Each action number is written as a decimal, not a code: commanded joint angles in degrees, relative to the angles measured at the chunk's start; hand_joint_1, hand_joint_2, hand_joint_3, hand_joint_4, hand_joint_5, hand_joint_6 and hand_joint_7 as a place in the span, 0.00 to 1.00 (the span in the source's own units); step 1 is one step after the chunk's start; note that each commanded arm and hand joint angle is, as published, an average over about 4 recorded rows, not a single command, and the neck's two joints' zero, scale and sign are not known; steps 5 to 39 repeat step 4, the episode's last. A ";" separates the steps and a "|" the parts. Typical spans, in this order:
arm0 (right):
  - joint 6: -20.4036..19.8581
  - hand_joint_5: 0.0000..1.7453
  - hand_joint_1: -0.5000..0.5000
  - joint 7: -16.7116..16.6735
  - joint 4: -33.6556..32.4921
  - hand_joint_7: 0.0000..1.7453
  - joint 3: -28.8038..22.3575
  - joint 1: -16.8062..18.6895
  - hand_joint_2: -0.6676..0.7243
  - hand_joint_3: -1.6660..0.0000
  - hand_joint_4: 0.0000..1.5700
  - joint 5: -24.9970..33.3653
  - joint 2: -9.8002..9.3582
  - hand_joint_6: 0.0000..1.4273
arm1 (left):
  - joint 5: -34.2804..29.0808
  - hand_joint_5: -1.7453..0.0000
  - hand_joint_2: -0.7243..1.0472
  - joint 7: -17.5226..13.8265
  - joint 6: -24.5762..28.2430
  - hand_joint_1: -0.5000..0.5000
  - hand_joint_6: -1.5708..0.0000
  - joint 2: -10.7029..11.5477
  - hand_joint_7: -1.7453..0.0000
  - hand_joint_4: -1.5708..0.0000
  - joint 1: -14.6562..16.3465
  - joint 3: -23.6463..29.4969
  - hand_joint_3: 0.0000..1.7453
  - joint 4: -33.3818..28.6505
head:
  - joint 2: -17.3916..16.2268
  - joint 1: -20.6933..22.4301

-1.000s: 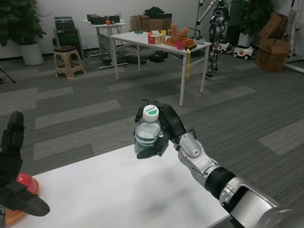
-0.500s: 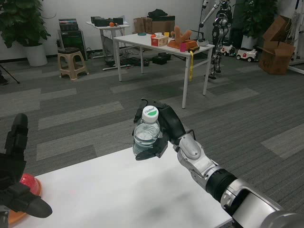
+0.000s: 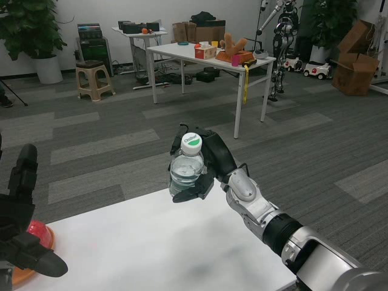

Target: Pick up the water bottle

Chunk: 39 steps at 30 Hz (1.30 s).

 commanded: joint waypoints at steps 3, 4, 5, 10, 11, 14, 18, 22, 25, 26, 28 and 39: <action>-0.13 0.78 0.83 -0.85 -0.95 0.80 -0.23 -1.77 0.22 0.52 0.98 0.83 -0.79 0.89 | -0.24 0.94 0.10 -0.18 -0.35 0.07 1.00 -0.20 1.00 1.00 0.72 0.08 0.04 -0.35 | -0.02 0.39; -0.13 0.78 0.83 -0.86 -0.95 0.80 -0.23 -1.77 0.21 0.52 0.98 0.81 -0.79 0.89 | -0.24 0.94 0.10 -0.18 -0.35 0.07 1.00 -0.20 1.00 1.00 0.72 0.08 0.03 -0.35 | -0.02 0.52; -0.13 0.78 0.83 -0.86 -0.95 0.80 -0.23 -1.77 0.21 0.52 0.98 0.81 -0.79 0.89 | -0.24 0.94 0.10 -0.18 -0.35 0.07 1.00 -0.20 1.00 1.00 0.72 0.08 0.03 -0.35 | -0.02 0.52; -0.13 0.78 0.83 -0.86 -0.95 0.80 -0.23 -1.77 0.21 0.52 0.98 0.81 -0.79 0.89 | -0.24 0.94 0.10 -0.18 -0.35 0.07 1.00 -0.20 1.00 1.00 0.72 0.08 0.03 -0.35 | -0.02 0.52; -0.13 0.78 0.83 -0.86 -0.95 0.80 -0.23 -1.77 0.21 0.52 0.98 0.81 -0.79 0.89 | -0.24 0.94 0.10 -0.18 -0.35 0.07 1.00 -0.20 1.00 1.00 0.72 0.08 0.03 -0.35 | -0.02 0.52; -0.13 0.78 0.83 -0.86 -0.95 0.80 -0.23 -1.77 0.21 0.52 0.98 0.81 -0.79 0.89 | -0.24 0.94 0.10 -0.18 -0.35 0.07 1.00 -0.20 1.00 1.00 0.72 0.08 0.03 -0.35 | -0.02 0.52; -0.13 0.78 0.83 -0.86 -0.95 0.80 -0.23 -1.77 0.21 0.52 0.98 0.81 -0.79 0.89 | -0.24 0.94 0.10 -0.18 -0.35 0.07 1.00 -0.20 1.00 1.00 0.72 0.08 0.03 -0.35 | -0.02 0.52; -0.13 0.78 0.83 -0.86 -0.95 0.80 -0.23 -1.77 0.21 0.52 0.98 0.81 -0.79 0.89 | -0.24 0.94 0.10 -0.18 -0.35 0.07 1.00 -0.20 1.00 1.00 0.72 0.08 0.03 -0.35 | -0.02 0.52; -0.13 0.78 0.83 -0.86 -0.95 0.80 -0.23 -1.77 0.21 0.52 0.98 0.81 -0.79 0.89 | -0.24 0.94 0.10 -0.18 -0.35 0.07 1.00 -0.20 1.00 1.00 0.72 0.08 0.03 -0.35 | -0.02 0.52; -0.13 0.78 0.83 -0.86 -0.95 0.80 -0.23 -1.77 0.21 0.52 0.98 0.81 -0.79 0.89 | -0.24 0.94 0.10 -0.18 -0.35 0.07 1.00 -0.20 1.00 1.00 0.72 0.08 0.03 -0.35 | -0.02 0.52; -0.13 0.78 0.83 -0.86 -0.95 0.80 -0.23 -1.77 0.21 0.52 0.98 0.81 -0.79 0.89 | -0.24 0.94 0.10 -0.18 -0.35 0.07 1.00 -0.20 1.00 1.00 0.72 0.08 0.03 -0.35 | -0.02 0.52; -0.13 0.78 0.83 -0.86 -0.95 0.80 -0.23 -1.77 0.21 0.52 0.98 0.81 -0.79 0.89 | -0.24 0.94 0.10 -0.18 -0.35 0.07 1.00 -0.20 1.00 1.00 0.72 0.08 0.03 -0.35 | -0.02 0.52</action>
